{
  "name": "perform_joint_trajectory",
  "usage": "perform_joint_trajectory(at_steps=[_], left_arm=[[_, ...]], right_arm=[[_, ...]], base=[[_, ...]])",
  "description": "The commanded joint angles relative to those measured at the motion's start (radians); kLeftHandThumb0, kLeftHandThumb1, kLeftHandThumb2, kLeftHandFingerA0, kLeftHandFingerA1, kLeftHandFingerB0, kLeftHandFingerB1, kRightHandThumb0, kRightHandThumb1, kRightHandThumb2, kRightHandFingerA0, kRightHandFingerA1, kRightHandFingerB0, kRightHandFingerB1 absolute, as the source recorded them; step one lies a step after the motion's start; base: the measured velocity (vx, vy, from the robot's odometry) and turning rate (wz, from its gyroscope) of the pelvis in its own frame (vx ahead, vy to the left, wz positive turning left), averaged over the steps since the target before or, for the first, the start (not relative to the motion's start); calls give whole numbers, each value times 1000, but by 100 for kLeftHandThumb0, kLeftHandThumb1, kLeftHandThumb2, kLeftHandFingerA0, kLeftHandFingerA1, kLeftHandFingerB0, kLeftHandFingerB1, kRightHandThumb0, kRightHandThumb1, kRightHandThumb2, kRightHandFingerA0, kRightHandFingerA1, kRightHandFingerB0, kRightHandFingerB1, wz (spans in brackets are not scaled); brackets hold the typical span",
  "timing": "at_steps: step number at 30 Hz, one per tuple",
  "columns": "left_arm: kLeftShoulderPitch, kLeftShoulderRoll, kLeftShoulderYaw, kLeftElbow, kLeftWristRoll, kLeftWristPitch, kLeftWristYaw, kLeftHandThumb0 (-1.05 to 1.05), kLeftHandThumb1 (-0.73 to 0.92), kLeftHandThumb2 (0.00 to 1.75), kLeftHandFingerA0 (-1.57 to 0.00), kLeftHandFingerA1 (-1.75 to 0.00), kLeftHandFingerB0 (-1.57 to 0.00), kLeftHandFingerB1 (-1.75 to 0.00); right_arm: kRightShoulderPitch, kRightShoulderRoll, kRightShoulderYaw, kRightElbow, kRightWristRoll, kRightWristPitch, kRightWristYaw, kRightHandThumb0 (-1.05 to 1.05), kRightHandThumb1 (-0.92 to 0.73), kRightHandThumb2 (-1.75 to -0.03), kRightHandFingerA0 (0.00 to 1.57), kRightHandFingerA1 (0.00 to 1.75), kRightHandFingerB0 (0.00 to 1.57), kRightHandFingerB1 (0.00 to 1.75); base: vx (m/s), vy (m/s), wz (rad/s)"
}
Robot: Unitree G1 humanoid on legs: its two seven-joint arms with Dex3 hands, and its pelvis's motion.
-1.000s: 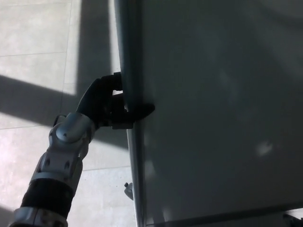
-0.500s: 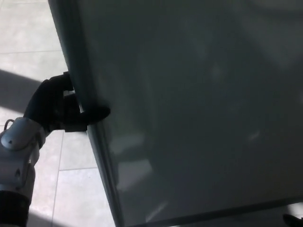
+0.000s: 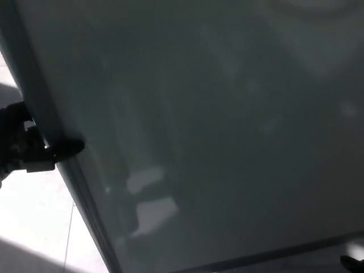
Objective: A white board is being place on the right hand side and parallel to the robot and the robot uses its left hand to grab on the leftside of the whiteboard and drag the whiteboard from the right hand side to the left hand side
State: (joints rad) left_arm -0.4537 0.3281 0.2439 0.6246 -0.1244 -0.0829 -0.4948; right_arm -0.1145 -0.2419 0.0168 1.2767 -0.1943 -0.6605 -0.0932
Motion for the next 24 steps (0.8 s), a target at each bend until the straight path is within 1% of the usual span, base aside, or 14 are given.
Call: perform_joint_trajectory(at_steps=[1,2,4,5,6,7,8,9,11,12,16,17,22,24], left_arm=[[-19,95,67,79,-42,-41,2,-16,59,55,-75,-175,-63,-171],[-30,109,78,112,-53,-65,-17,-16,61,57,-77,-175,-63,-171],[-49,128,106,136,-56,-40,33,-15,60,53,-75,-175,-70,-162],[-62,143,119,162,-59,-46,38,-14,61,56,-71,-175,-67,-165],[-73,156,132,186,-62,-56,38,-14,63,52,-68,-175,-70,-153],[-80,164,142,204,-66,-63,37,-14,63,52,-68,-175,-70,-153],[-94,189,154,241,-59,-79,47,-15,67,53,-66,-167,-69,-127],[-108,208,167,274,-61,-83,43,-13,67,52,-65,-175,-65,-151],[-134,246,183,342,-62,-103,30,-13,66,57,-67,-175,-60,-165],[-147,264,187,375,-55,-121,31,-12,70,53,-66,-175,-61,-158],[-175,312,186,442,-32,-175,54,-8,72,50,-71,-175,-62,-138],[-192,343,192,471,-34,-172,51,-8,69,54,-67,-175,-62,-156],[-213,389,196,512,-32,-159,55,-6,66,59,-63,-175,-51,-169],[-210,419,192,523,-22,-170,63,-9,64,56,-64,-175,-57,-168]], right_arm=[[13,-12,-7,3,3,-15,5,-63,-73,-90,22,45,12,40],[12,-14,0,2,-5,-9,-5,-57,-88,-65,30,36,16,29],[10,-12,-1,2,-4,-8,-5,-57,-88,-65,30,36,17,29],[9,-10,-4,3,-1,-4,-2,-63,-73,-90,23,44,12,39],[8,-11,-3,4,-2,-2,-3,-58,-88,-65,30,35,16,29],[8,-12,0,5,-6,-3,-6,-58,-88,-65,30,35,16,29],[7,-10,-2,4,-3,-2,-5,-58,-88,-65,30,35,17,29],[8,-8,-4,4,0,-2,-3,-58,-87,-65,30,36,17,29],[10,-8,-6,4,3,-6,1,-57,-87,-65,30,36,17,29],[10,-10,-5,3,1,-7,0,-62,-73,-89,22,44,12,39],[3,-9,-2,4,-3,-5,-6,-62,-73,-89,23,45,12,40],[2,-9,-4,4,-1,-4,-4,-59,-87,-65,30,36,16,29],[5,-3,-8,6,4,-4,-3,-60,-87,-64,30,36,17,29],[3,1,-4,7,-1,-1,-6,-60,-87,-64,31,36,16,29]], base=[[0,0,0],[0,0,0],[0,0,0],[0,0,0],[0,0,0],[0,0,0],[0,0,0],[0,0,0],[0,0,0],[0,0,0],[0,0,0],[0,0,0],[0,0,0],[0,0,0]])
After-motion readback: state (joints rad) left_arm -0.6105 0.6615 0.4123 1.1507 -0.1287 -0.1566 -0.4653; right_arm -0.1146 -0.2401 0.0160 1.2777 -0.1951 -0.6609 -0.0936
